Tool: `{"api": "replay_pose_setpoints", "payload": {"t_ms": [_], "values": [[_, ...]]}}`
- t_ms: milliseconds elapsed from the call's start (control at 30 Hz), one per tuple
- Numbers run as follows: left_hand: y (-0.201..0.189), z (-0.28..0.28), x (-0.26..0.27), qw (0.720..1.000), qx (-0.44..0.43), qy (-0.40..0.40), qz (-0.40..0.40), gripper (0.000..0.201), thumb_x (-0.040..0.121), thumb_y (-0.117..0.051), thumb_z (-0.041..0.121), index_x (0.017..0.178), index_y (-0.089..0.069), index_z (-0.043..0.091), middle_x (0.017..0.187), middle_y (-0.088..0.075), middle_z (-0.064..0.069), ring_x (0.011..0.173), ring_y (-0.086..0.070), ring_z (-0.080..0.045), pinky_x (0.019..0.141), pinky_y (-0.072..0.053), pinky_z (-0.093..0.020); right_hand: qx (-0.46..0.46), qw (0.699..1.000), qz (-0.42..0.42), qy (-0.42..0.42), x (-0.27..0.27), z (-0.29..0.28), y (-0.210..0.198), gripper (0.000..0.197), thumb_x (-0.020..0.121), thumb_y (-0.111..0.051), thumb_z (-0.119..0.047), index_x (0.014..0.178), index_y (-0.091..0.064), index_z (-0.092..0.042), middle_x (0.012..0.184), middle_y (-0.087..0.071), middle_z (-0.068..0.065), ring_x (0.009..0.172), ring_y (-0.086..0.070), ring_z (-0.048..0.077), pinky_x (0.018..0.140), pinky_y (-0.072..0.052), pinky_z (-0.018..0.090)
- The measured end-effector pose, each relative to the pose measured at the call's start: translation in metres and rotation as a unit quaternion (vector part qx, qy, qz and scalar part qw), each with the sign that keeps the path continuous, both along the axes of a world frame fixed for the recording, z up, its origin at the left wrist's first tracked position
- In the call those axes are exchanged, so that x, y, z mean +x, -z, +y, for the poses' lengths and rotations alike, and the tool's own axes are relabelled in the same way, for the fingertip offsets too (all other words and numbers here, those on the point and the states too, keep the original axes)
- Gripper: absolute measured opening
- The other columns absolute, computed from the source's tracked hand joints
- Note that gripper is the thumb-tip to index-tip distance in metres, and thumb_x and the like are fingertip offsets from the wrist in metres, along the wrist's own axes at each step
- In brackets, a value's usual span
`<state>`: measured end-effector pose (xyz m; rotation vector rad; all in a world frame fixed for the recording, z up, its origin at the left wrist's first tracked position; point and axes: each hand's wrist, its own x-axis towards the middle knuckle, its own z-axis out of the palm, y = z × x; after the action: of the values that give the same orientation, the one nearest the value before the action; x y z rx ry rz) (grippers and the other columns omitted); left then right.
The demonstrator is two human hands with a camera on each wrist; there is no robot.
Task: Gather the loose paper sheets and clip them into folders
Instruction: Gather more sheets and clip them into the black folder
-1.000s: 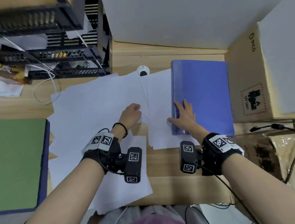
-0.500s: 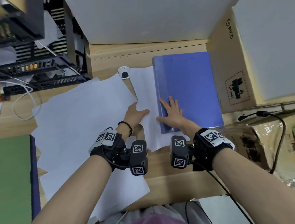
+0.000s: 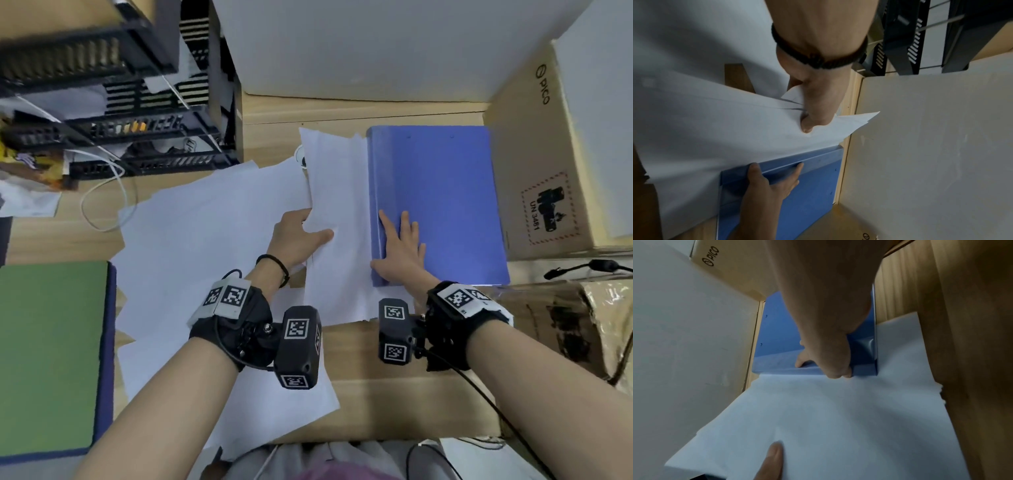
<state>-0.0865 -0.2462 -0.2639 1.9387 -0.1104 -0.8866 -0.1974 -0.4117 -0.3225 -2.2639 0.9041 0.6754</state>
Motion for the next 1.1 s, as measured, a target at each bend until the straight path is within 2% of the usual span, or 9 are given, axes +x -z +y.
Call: {"api": "replay_pose_setpoints", "payload": {"t_ms": [333, 400, 500, 567, 667, 767, 867, 1000, 1100], "values": [[-0.023, 0.104, 0.007, 0.999, -0.028, -0.037, 0.002, 0.027, 0.082, -0.074, 0.022, 0.108, -0.068, 0.021, 0.105, -0.072, 0.006, 0.094, -0.068, -0.010, 0.084, -0.053, -0.024, -0.020, 0.999, 0.008, 0.038, 0.007, 0.012, -0.008, 0.091, 0.083, -0.059, -0.008, 0.154, -0.007, -0.035, 0.162, 0.014, 0.006, 0.149, 0.010, 0.031, 0.116, -0.013, 0.057], [-0.023, 0.130, 0.005, 0.998, -0.033, -0.057, -0.004, 0.026, 0.083, -0.074, 0.022, 0.107, -0.067, 0.023, 0.103, -0.071, 0.007, 0.093, -0.067, -0.008, 0.082, -0.053, -0.021, -0.024, 0.998, -0.015, 0.063, 0.010, 0.018, -0.007, 0.077, 0.085, -0.060, -0.015, 0.151, -0.022, -0.029, 0.160, -0.005, 0.012, 0.146, -0.005, 0.034, 0.112, -0.024, 0.054], [-0.019, 0.164, -0.001, 0.996, -0.031, -0.080, 0.005, 0.029, 0.085, -0.071, 0.019, 0.111, -0.060, 0.025, 0.105, -0.065, 0.013, 0.096, -0.062, -0.003, 0.085, -0.051, -0.014, -0.033, 0.989, -0.111, 0.090, 0.013, 0.045, -0.016, 0.033, 0.077, -0.051, -0.032, 0.109, -0.058, -0.025, 0.112, -0.049, 0.014, 0.122, -0.043, 0.040, 0.084, -0.039, 0.039], [-0.011, 0.187, -0.006, 0.995, -0.012, -0.099, 0.003, 0.040, 0.087, -0.070, 0.021, 0.121, -0.049, 0.025, 0.118, -0.054, 0.017, 0.113, -0.051, -0.001, 0.094, -0.041, -0.015, -0.048, 0.982, -0.148, 0.107, 0.010, 0.068, -0.015, 0.037, 0.081, -0.051, -0.027, 0.115, -0.062, -0.019, 0.112, -0.057, 0.013, 0.117, -0.051, 0.039, 0.088, -0.045, 0.042], [-0.002, 0.219, -0.013, 0.994, 0.005, -0.105, -0.006, 0.068, 0.090, -0.064, 0.018, 0.147, -0.028, 0.019, 0.130, -0.031, 0.017, 0.128, -0.023, 0.002, 0.104, -0.021, -0.019, 0.003, 0.975, -0.158, 0.154, 0.001, 0.108, -0.022, 0.038, 0.087, -0.050, -0.008, 0.123, -0.060, -0.016, 0.115, -0.061, 0.009, 0.106, -0.058, 0.030, 0.088, -0.049, 0.040], [0.005, 0.249, -0.024, 0.995, 0.016, -0.098, -0.008, 0.070, 0.093, -0.059, 0.011, 0.151, -0.020, 0.020, 0.134, -0.028, 0.019, 0.127, -0.024, 0.003, 0.102, -0.021, -0.017, 0.135, 0.972, -0.121, 0.153, -0.012, 0.141, -0.013, 0.032, 0.090, -0.053, -0.006, 0.121, -0.057, -0.010, 0.106, -0.059, 0.005, 0.097, -0.055, 0.022, 0.081, -0.041, 0.030], [0.010, 0.278, -0.036, 0.996, 0.034, -0.074, -0.023, 0.066, 0.092, -0.056, 0.006, 0.149, -0.028, 0.020, 0.145, -0.040, 0.010, 0.132, -0.039, -0.010, 0.102, -0.030, -0.021, 0.190, 0.962, -0.095, 0.172, -0.019, 0.166, -0.003, 0.037, 0.091, -0.055, -0.009, 0.128, -0.054, -0.007, 0.107, -0.057, 0.008, 0.095, -0.053, 0.023, 0.081, -0.043, 0.034], [0.010, 0.305, -0.051, 0.998, 0.059, -0.031, -0.016, 0.049, 0.091, -0.054, -0.001, 0.138, -0.044, 0.010, 0.126, -0.049, 0.005, 0.114, -0.045, -0.008, 0.083, -0.032, -0.009, 0.224, 0.955, -0.076, 0.178, -0.018, 0.193, -0.004, 0.033, 0.093, -0.056, -0.012, 0.125, -0.050, -0.015, 0.108, -0.055, 0.006, 0.091, -0.054, 0.021, 0.078, -0.045, 0.032], [0.013, 0.318, -0.055, 0.997, 0.067, 0.034, -0.008, 0.042, 0.083, -0.061, -0.001, 0.124, -0.056, 0.007, 0.116, -0.055, 0.003, 0.112, -0.052, -0.013, 0.088, -0.037, -0.014, 0.243, 0.951, -0.065, 0.180, -0.020, 0.207, -0.003, 0.019, 0.093, -0.057, -0.014, 0.106, -0.050, -0.026, 0.095, -0.051, -0.002, 0.084, -0.051, 0.016, 0.068, -0.042, 0.025]]}}
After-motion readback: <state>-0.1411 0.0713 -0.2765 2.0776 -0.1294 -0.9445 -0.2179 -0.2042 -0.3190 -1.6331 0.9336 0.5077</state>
